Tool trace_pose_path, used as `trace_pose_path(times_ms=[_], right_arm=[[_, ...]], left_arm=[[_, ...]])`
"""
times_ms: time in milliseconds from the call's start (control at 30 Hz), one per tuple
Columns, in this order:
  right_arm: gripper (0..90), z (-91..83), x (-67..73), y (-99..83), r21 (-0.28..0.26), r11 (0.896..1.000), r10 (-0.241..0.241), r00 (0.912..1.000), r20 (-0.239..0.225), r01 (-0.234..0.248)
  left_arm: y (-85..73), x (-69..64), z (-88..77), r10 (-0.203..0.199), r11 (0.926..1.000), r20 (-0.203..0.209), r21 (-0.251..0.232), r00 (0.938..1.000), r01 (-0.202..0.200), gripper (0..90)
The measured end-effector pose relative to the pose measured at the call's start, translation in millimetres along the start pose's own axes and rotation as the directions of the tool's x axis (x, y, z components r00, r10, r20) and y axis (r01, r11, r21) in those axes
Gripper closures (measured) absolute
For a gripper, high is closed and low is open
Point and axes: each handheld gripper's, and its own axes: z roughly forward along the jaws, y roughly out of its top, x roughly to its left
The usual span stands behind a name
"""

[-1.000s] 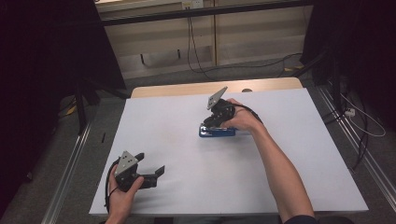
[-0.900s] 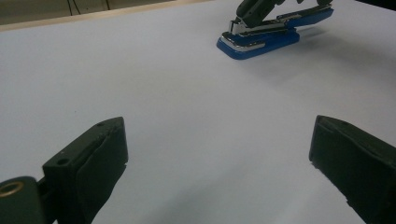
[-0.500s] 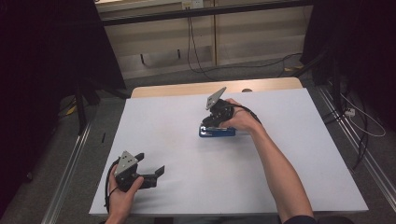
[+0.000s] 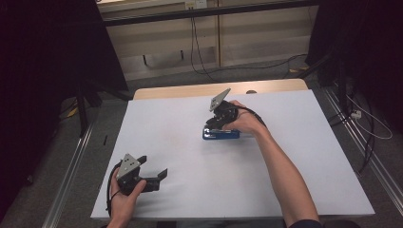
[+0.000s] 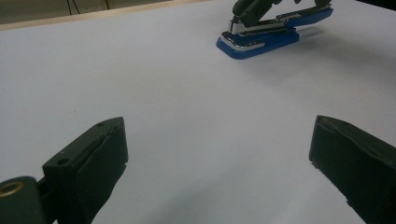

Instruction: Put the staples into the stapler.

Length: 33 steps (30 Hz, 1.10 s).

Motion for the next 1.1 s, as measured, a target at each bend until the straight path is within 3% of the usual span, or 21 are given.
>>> trace_pose_path(times_ms=[333, 600, 733, 767, 800, 867, 1100], right_arm=[[75.7, -1.1, 0.3, 0.6, -0.006, 1.000, 0.003, 1.0000, 0.000, -0.003], [69.9, -4.6, 0.2, 0.1, -0.020, 0.999, 0.046, 0.9988, 0.019, -0.045], [61.9, -5.6, 1.1, -0.2, -0.031, 0.997, 0.074, 0.9969, 0.028, -0.073], [53.5, -5.5, 0.6, -1.3, -0.030, 0.993, 0.114, 0.9926, 0.043, -0.112], [53.5, -5.5, 0.6, -1.3, -0.030, 0.993, 0.114, 0.9926, 0.043, -0.112], [43.7, -6.0, -0.1, -4.0, -0.036, 0.989, 0.143, 0.9874, 0.067, -0.141], [32.4, -9.9, 0.3, -9.1, -0.075, 0.979, 0.199, 0.9749, 0.100, -0.191]], left_arm=[[0.0, 0.5, -0.7, 0.001, 1.0000, -0.002, 0.001, 1.0000, -0.001, 4.6], [0.0, 0.2, -0.6, 0.003, 1.0000, 0.002, 0.003, 1.0000, -0.003, 4.6], [-0.3, 0.2, 0.1, -0.004, 1.0000, 0.002, -0.002, 1.0000, 0.004, 4.6], [-0.1, 0.1, 0.1, 0.000, 1.0000, 0.001, -0.001, 1.0000, 0.000, 4.6], [-0.1, 0.1, 0.1, 0.000, 1.0000, 0.001, -0.001, 1.0000, 0.000, 4.6], [0.0, -0.2, 0.0, 0.001, 1.0000, 0.001, 0.000, 1.0000, -0.001, 4.6], [-0.3, 0.6, 0.4, 0.000, 1.0000, 0.001, 0.002, 1.0000, 0.000, 4.6]])
